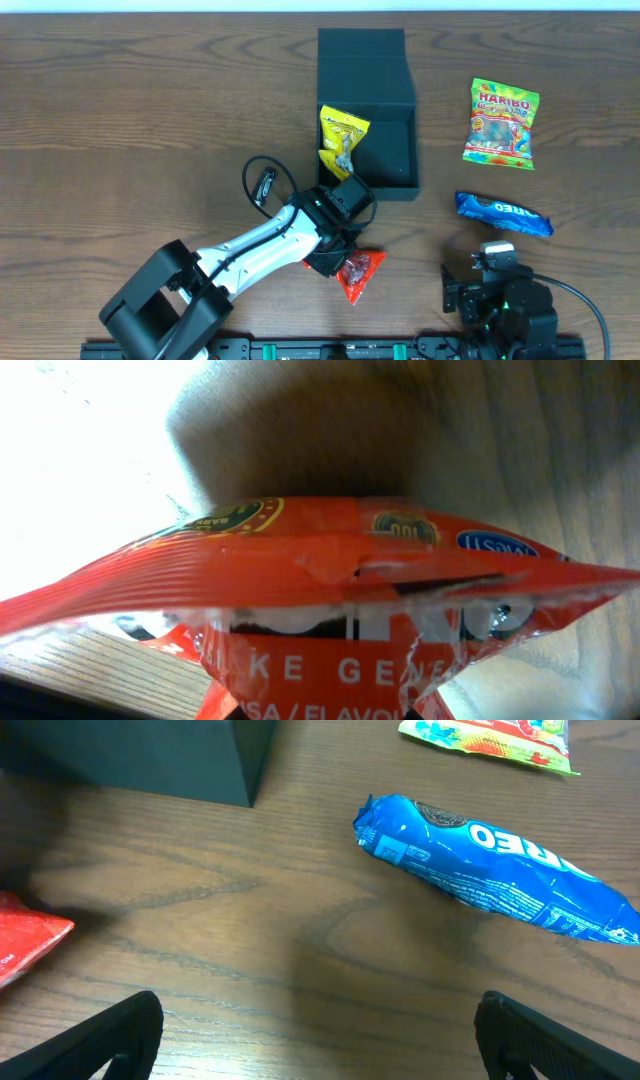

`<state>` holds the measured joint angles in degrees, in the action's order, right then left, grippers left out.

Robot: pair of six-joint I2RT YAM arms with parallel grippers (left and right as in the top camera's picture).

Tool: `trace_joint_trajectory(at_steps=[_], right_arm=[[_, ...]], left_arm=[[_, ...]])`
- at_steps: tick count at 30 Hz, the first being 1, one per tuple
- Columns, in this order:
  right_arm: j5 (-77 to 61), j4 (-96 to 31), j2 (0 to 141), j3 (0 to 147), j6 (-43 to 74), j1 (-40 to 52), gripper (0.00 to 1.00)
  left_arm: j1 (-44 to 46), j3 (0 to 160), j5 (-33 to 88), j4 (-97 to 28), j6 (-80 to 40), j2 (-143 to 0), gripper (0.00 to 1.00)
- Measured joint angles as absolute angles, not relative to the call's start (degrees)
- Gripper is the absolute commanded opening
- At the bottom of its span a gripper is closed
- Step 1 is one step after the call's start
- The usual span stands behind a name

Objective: Pack container
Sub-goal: 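Grasp the red HACKS bag's top edge with the left gripper and lift, then carry the red bag up and lower it into the box beside yellow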

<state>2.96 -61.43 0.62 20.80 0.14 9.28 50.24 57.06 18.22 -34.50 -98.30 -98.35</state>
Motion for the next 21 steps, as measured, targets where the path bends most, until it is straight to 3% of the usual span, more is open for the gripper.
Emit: trace_joint_trajectory(at_steps=[10,21], right_arm=[[2.94,-61.43,0.62,20.80,0.14,9.28,0.99],[2.94,-61.43,0.62,20.80,0.14,9.28,0.99]], left_arm=[[50.24,57.08,19.62,-34.87,-93.34,-97.60,0.06],[50.33,58.00,17.76,-40.84,-77.82,-90.11,0.06]])
